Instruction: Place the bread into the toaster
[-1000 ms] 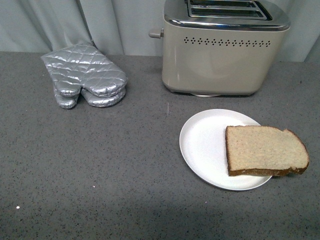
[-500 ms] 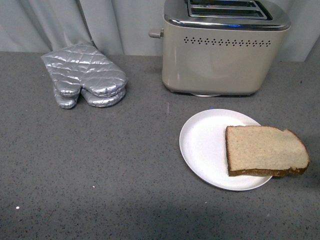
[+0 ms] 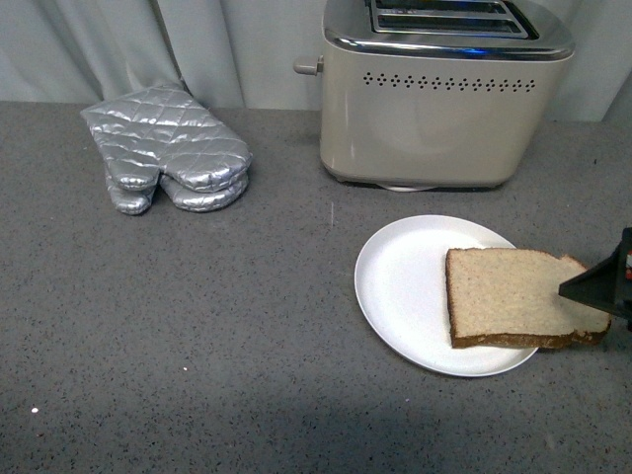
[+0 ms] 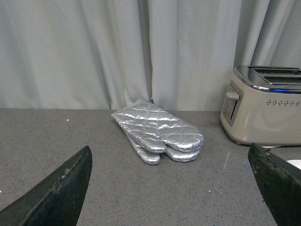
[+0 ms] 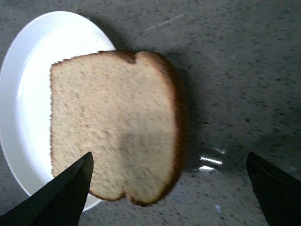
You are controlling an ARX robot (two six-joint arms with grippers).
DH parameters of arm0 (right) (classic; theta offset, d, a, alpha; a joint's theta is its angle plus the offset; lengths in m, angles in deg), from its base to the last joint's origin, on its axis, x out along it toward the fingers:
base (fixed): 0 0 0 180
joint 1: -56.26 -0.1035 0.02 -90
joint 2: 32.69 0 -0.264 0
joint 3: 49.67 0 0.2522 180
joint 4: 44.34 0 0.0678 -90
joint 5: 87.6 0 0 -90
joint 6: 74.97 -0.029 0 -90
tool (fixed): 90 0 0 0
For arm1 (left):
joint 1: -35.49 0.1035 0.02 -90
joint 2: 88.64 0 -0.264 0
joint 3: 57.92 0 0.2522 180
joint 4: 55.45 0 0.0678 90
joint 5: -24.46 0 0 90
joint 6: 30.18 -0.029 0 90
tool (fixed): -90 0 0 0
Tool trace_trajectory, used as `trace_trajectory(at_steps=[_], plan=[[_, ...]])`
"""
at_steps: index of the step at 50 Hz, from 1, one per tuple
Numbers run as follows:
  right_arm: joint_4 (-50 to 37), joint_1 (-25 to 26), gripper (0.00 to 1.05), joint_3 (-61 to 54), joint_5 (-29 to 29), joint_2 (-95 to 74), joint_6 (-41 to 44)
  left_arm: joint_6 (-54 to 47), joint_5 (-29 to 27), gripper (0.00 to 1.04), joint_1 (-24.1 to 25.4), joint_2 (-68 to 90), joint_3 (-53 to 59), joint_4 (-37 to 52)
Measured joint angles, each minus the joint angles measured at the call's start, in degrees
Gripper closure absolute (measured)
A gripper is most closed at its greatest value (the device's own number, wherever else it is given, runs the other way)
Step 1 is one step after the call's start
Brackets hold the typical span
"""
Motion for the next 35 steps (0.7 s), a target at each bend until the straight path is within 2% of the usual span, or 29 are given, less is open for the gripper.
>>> trace_trajectory(at_steps=[4,6,14,21,28,32,35], plan=[[-1.2,-0.9,0.1,1.6,-1.6,-1.8,-3.3,0.0,0.0,0.07,0.0,0.0,0.0,0.0],[-1.1,-1.4,0.15,2.5,-1.4,-2.7,-4.2,0.0,0.0,0.07,0.0,0.0,0.0,0.0],[0.7,-2.3,0.5,4.4,-0.4,-5.5,-5.6,0.0,0.0,0.07,0.0,0.0,0.0,0.0],[0.9,-2.1,0.68,4.7,-0.5,-5.6,-6.6,0.0,0.0,0.07,0.0,0.0,0.0,0.0],[1.9,-1.7,0.97,3.9,-3.8,-2.3,-10.7,0.0,0.0,0.07,0.0,0.0,0.0,0.0],[3.0,-1.5,1.03,2.5,-5.2,1.4,-13.2,0.0,0.0,0.07,0.0,0.0,0.0,0.0],[4.2,-1.4,1.03,1.6,-5.7,4.6,-15.9,0.0,0.0,0.07,0.0,0.0,0.0,0.0]])
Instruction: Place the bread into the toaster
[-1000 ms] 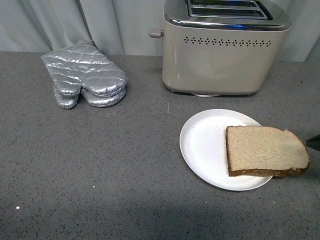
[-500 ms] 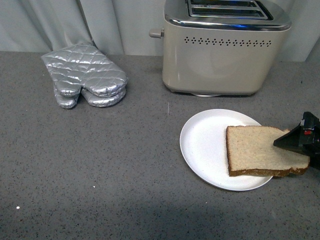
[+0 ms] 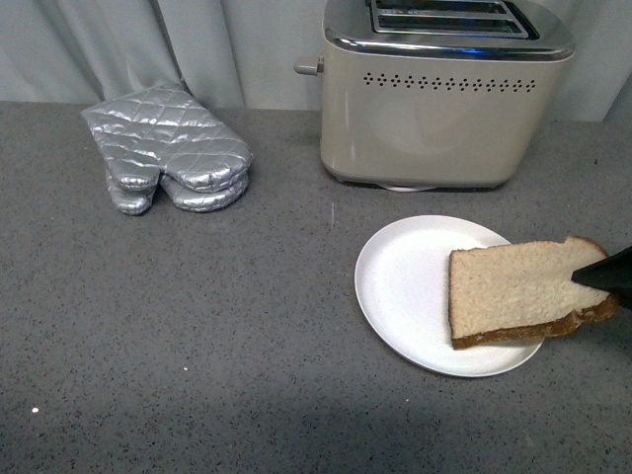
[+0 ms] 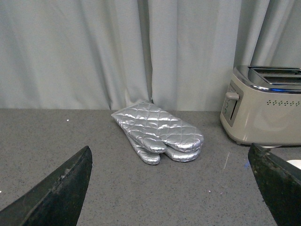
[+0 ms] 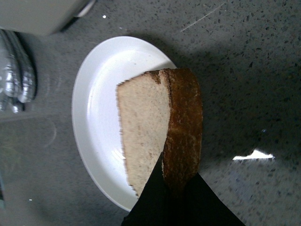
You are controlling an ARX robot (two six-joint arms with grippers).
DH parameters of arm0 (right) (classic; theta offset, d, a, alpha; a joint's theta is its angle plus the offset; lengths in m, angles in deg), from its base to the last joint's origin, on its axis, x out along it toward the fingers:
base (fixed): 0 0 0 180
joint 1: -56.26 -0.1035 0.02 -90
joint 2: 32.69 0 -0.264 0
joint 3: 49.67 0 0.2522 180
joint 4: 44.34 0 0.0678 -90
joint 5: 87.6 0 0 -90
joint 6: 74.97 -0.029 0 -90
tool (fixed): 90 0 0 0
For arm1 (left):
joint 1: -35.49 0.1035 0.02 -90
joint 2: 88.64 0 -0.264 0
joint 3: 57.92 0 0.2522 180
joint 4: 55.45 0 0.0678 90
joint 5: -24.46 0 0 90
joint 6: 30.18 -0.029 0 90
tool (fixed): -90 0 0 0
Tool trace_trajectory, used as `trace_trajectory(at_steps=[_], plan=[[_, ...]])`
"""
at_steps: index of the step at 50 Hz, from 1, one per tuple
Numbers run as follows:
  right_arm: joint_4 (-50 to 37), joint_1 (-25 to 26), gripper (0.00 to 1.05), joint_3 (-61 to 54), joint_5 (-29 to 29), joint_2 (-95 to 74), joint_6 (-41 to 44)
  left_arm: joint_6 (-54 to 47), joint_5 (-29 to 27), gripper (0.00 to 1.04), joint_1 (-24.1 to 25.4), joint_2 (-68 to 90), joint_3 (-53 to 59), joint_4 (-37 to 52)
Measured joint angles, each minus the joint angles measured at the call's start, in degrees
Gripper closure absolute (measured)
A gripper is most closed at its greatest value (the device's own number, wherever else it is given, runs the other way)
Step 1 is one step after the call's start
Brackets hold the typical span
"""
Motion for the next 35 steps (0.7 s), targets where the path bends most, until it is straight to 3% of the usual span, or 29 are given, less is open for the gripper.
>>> trace_trajectory(at_steps=[6,14,20,30,35], plan=[[2.0,0.1,1.03,-1.6,1.7,7.6,-6.6,0.0,0.0,0.07,0.0,0.0,0.0,0.0],[8.1,-1.8,1.03,-2.3,14.4,23.9,-21.3,0.0,0.0,0.07,0.0,0.0,0.0,0.0],[13.9,-7.7,1.03,1.7,23.2,36.1,-32.9,0.0,0.0,0.07,0.0,0.0,0.0,0.0],[11.3,-16.7,1.03,12.9,41.9,31.8,-39.7,0.0,0.0,0.07,0.0,0.0,0.0,0.0],[12.2,-18.8,1.03,18.1,46.7,28.0,-41.9,0.0,0.0,0.07,0.0,0.0,0.0,0.0]])
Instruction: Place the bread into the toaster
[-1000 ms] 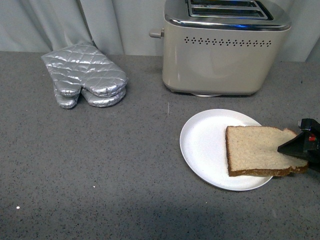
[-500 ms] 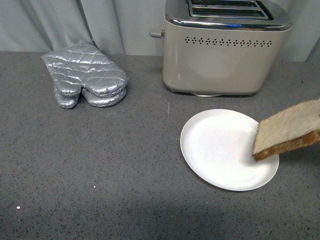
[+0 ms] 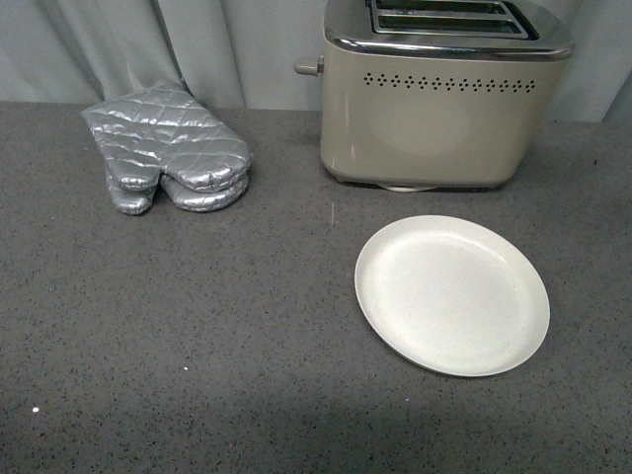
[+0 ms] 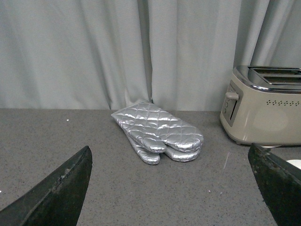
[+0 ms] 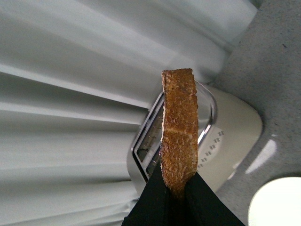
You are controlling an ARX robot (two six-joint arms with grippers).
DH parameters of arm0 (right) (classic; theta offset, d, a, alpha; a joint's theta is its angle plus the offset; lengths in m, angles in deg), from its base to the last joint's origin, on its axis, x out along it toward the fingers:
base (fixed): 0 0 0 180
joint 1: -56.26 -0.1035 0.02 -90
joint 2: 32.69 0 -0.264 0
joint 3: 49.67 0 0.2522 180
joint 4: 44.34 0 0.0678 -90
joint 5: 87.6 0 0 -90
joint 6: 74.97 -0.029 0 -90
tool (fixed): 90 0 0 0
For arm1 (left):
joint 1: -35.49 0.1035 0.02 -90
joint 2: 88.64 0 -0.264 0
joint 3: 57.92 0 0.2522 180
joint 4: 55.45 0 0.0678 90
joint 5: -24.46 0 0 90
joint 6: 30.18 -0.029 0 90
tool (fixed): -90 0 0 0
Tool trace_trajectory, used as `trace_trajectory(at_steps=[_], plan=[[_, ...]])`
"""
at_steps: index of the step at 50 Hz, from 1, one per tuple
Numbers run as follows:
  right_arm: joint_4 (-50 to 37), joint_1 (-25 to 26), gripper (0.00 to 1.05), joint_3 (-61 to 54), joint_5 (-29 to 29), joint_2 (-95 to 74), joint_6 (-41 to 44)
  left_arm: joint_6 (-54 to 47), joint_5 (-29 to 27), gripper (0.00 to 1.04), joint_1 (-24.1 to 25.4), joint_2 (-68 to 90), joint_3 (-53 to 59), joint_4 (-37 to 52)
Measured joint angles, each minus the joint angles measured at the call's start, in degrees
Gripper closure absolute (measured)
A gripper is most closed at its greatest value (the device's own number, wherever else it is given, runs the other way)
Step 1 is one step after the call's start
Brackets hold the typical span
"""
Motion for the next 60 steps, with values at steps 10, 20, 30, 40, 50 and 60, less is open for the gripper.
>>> trace_trajectory(at_steps=[10,20,30,40,50,60], plan=[[2.9,-3.4,1.03,9.9,4.4,-10.0,-5.1,0.0,0.0,0.07,0.0,0.0,0.0,0.0],[5.6,-5.5,1.03,16.9,5.9,-17.6,-9.2,0.0,0.0,0.07,0.0,0.0,0.0,0.0],[8.9,-7.5,1.03,24.5,7.8,-25.6,-14.3,0.0,0.0,0.07,0.0,0.0,0.0,0.0],[12.0,-10.0,1.03,26.4,9.6,-28.2,-17.1,0.0,0.0,0.07,0.0,0.0,0.0,0.0],[14.6,-11.7,1.03,28.6,10.5,-30.4,-18.9,0.0,0.0,0.07,0.0,0.0,0.0,0.0],[17.8,-10.7,1.03,32.5,11.6,-33.6,-18.6,0.0,0.0,0.07,0.0,0.0,0.0,0.0]])
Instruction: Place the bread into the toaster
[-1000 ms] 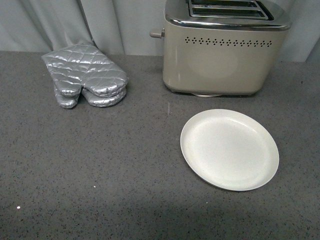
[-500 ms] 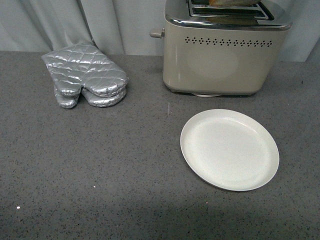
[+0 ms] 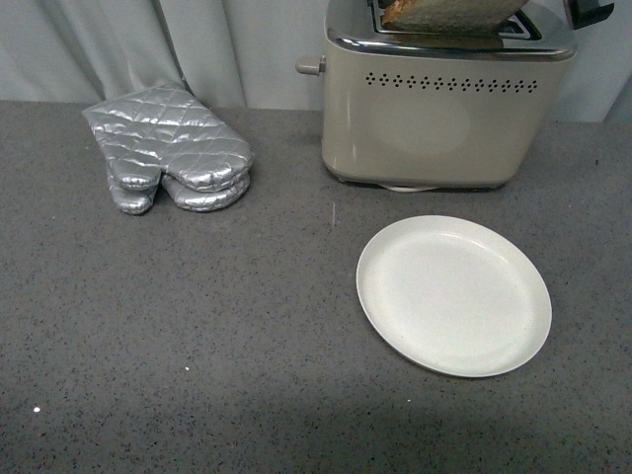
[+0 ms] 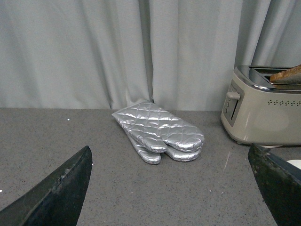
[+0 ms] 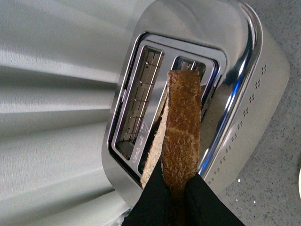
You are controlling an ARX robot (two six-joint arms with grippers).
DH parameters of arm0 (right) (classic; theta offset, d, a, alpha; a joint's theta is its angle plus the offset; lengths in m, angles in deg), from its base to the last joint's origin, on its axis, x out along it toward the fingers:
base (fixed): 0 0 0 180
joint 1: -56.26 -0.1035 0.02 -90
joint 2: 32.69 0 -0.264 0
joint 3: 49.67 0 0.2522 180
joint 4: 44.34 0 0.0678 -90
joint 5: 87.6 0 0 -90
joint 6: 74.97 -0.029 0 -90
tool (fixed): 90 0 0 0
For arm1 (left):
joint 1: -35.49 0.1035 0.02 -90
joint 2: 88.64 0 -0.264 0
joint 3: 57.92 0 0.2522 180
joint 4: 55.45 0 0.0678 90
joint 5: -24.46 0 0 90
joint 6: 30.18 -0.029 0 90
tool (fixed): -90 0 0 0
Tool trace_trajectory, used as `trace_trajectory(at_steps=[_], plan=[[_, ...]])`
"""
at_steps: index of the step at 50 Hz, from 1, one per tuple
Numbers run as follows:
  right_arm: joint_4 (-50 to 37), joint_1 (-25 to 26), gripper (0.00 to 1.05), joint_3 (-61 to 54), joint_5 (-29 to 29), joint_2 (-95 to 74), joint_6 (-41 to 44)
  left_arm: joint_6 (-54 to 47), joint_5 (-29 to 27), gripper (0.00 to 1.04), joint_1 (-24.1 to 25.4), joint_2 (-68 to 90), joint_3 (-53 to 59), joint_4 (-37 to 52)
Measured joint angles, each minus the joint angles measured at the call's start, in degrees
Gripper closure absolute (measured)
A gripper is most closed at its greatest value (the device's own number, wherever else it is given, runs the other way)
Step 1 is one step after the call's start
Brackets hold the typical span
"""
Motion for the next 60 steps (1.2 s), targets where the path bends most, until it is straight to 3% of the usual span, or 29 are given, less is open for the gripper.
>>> trace_trajectory(at_steps=[12,24,39,49,53,56,60], plan=[[3.3,2.6,1.01,7.5,-0.7,-4.6,3.3,0.0,0.0,0.07,0.0,0.0,0.0,0.0],[0.1,3.5,0.64,11.4,2.4,-6.4,13.5,0.0,0.0,0.07,0.0,0.0,0.0,0.0],[-16.7,3.4,0.08,3.9,0.2,-0.8,41.1,0.0,0.0,0.07,0.0,0.0,0.0,0.0],[-34.8,2.6,0.1,-13.4,2.4,10.3,66.0,0.0,0.0,0.07,0.0,0.0,0.0,0.0],[-45.7,2.7,0.11,-24.2,0.7,17.1,76.7,0.0,0.0,0.07,0.0,0.0,0.0,0.0],[-53.0,4.1,0.23,-33.9,-6.7,23.7,82.1,0.0,0.0,0.07,0.0,0.0,0.0,0.0],[-57.8,6.4,0.41,-47.3,-10.3,33.8,85.4,0.0,0.0,0.07,0.0,0.0,0.0,0.0]])
